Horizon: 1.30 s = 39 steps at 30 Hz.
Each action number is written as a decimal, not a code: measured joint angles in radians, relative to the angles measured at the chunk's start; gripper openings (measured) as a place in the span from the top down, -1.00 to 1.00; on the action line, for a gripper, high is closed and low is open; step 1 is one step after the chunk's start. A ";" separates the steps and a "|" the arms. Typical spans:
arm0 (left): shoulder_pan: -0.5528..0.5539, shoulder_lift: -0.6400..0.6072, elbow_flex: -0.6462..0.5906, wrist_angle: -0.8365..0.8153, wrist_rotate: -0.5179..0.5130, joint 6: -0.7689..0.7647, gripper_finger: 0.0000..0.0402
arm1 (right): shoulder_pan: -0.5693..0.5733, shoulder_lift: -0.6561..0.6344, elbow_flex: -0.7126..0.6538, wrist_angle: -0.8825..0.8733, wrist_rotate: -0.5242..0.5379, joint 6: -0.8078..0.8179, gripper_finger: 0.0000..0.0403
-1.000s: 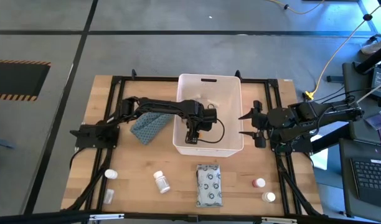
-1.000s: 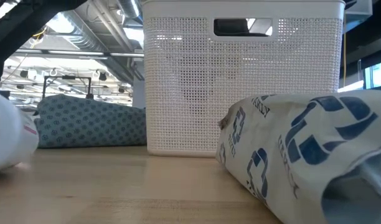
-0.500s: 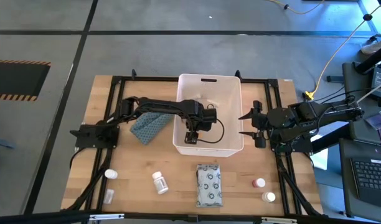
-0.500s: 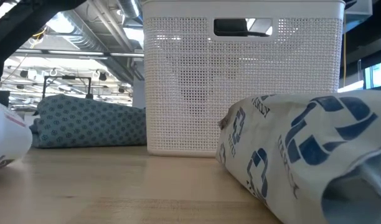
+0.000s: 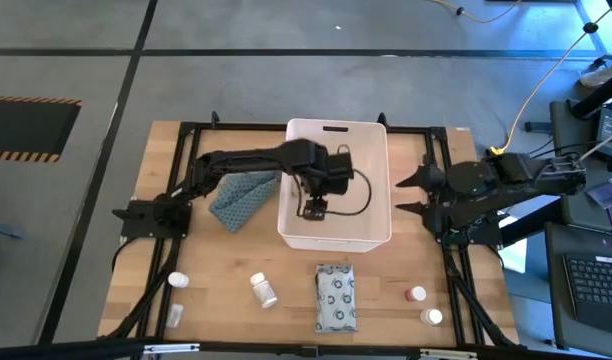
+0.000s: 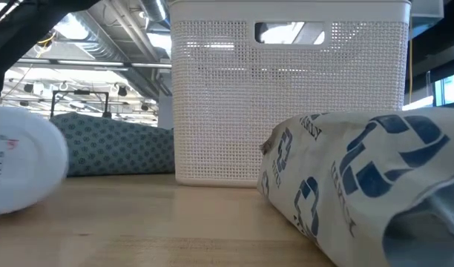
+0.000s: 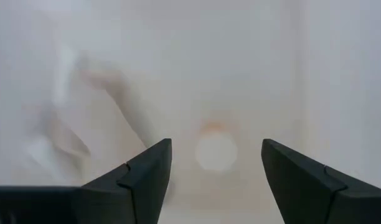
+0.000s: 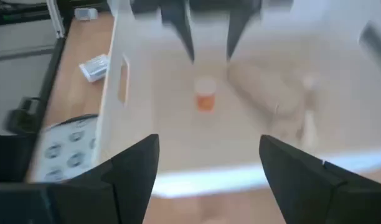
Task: Pick & place medical supplies in basket/bin
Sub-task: Put the pink medicine bottle into the white bin
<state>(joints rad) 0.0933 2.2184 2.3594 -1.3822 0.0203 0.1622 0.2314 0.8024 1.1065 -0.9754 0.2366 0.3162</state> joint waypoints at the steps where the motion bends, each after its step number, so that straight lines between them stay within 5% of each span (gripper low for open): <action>1: 0.000 -0.025 -0.013 0.040 0.000 -0.007 -0.20 | 0.000 0.000 0.020 -0.041 -0.019 0.049 -0.38; 13: 0.000 -0.217 -0.043 0.138 0.005 0.035 -0.20 | 0.106 0.052 0.045 -0.329 -0.138 0.477 -0.38; 26: -0.029 -0.277 -0.046 0.154 -0.009 -0.052 -0.20 | 0.399 0.292 -0.066 -0.328 -0.180 0.907 -0.38; 33: -0.061 -0.297 -0.045 0.240 -0.179 -0.025 -0.20 | 0.494 0.358 -0.067 -0.325 -0.134 0.964 -0.38; 39: -0.102 -0.332 -0.048 0.123 -0.250 -0.113 -0.20 | 0.518 0.363 -0.067 -0.290 -0.115 1.017 -0.38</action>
<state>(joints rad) -0.0086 1.8863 2.3115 -1.2590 -0.2294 0.0496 0.7495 1.1652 1.0397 -1.2656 0.1216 1.3330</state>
